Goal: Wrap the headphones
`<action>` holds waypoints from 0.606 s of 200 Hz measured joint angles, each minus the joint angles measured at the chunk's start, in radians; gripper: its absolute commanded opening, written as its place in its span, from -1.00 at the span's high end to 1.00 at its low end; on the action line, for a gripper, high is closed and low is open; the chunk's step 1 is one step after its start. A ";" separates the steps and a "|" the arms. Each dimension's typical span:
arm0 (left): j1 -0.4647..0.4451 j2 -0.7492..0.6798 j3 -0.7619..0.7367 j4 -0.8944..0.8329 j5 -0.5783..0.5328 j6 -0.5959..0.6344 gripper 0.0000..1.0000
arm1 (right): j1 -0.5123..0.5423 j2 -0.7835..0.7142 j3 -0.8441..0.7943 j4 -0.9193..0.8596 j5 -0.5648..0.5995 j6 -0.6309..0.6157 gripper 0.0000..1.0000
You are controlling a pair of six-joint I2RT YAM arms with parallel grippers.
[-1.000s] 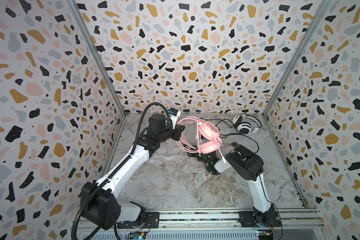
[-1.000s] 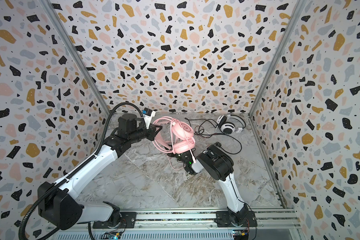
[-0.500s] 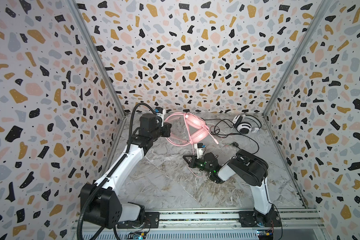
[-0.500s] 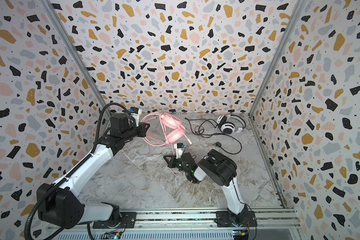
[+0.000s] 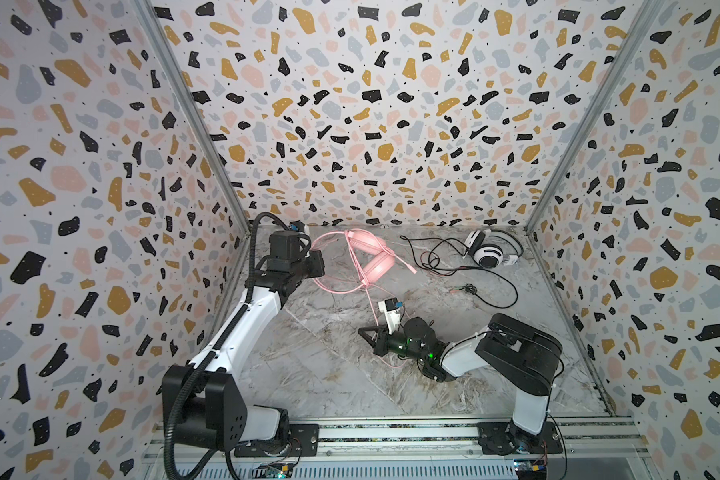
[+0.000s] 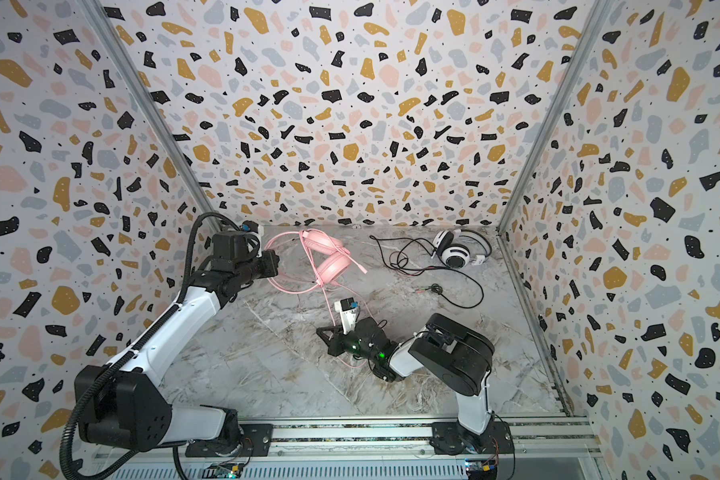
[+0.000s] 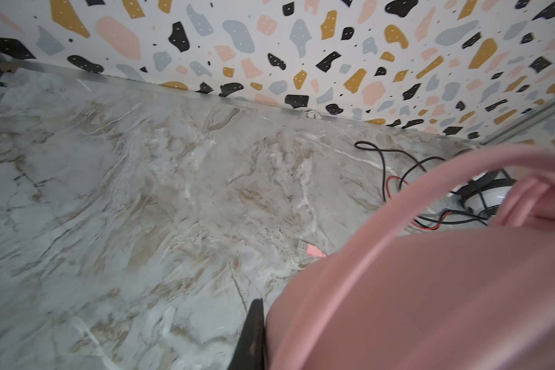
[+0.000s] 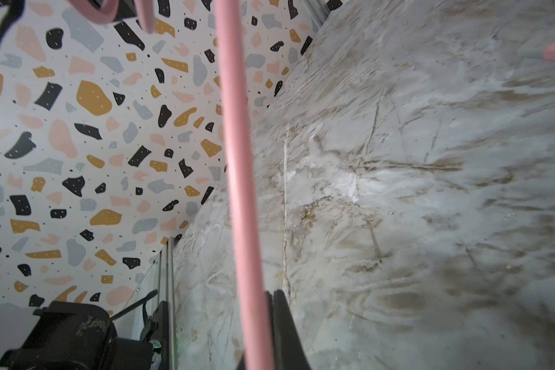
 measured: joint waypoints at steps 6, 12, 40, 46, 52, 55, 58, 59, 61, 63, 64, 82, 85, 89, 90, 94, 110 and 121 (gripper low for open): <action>0.000 0.000 0.000 -0.011 -0.017 0.003 1.00 | 0.006 -0.004 0.007 -0.022 0.005 -0.013 0.93; 0.000 0.000 0.000 -0.023 -0.032 0.005 1.00 | 0.014 -0.008 0.016 -0.047 0.013 -0.027 0.93; 0.000 0.000 0.000 -0.044 -0.079 0.009 1.00 | 0.067 -0.023 0.102 -0.204 0.042 -0.111 0.91; 0.000 0.000 0.000 -0.045 -0.085 0.009 1.00 | 0.079 -0.023 0.129 -0.236 0.047 -0.133 0.91; 0.000 0.001 0.002 -0.045 -0.089 0.009 1.00 | 0.088 -0.024 0.151 -0.266 0.052 -0.153 0.91; 0.000 0.002 0.003 -0.046 -0.090 0.009 1.00 | 0.092 -0.025 0.162 -0.278 0.055 -0.159 0.91; 0.000 0.003 0.005 -0.047 -0.091 0.009 1.00 | 0.096 -0.027 0.171 -0.290 0.058 -0.170 0.91; 0.000 0.004 0.006 -0.047 -0.091 0.009 1.00 | 0.097 -0.028 0.173 -0.292 0.059 -0.172 0.91; 0.000 0.005 0.008 -0.048 -0.092 0.009 1.00 | 0.100 -0.029 0.178 -0.300 0.060 -0.176 0.91; 0.000 0.006 0.009 -0.049 -0.092 0.009 1.00 | 0.102 -0.031 0.182 -0.305 0.061 -0.182 0.91; 0.000 0.007 0.010 -0.049 -0.092 0.010 1.00 | 0.103 -0.031 0.184 -0.307 0.061 -0.184 0.91; 0.000 0.013 0.012 -0.055 -0.094 0.010 1.00 | 0.115 -0.050 0.201 -0.351 0.066 -0.220 0.91; 0.000 0.014 0.012 -0.056 -0.096 0.010 1.00 | 0.116 -0.055 0.201 -0.359 0.066 -0.226 0.91; 0.000 0.015 0.012 -0.058 -0.098 0.010 1.00 | 0.117 -0.058 0.201 -0.366 0.066 -0.232 0.90; 0.000 0.015 0.012 -0.059 -0.098 0.010 1.00 | 0.117 -0.060 0.201 -0.369 0.066 -0.233 0.91; 0.000 0.016 0.012 -0.061 -0.100 0.010 1.00 | 0.117 -0.063 0.201 -0.377 0.066 -0.239 0.91; 0.000 0.021 0.012 -0.071 -0.101 0.010 1.00 | 0.117 -0.078 0.200 -0.412 0.067 -0.262 0.90; 0.000 0.023 0.012 -0.076 -0.104 0.010 1.00 | 0.117 -0.092 0.196 -0.429 0.072 -0.274 0.89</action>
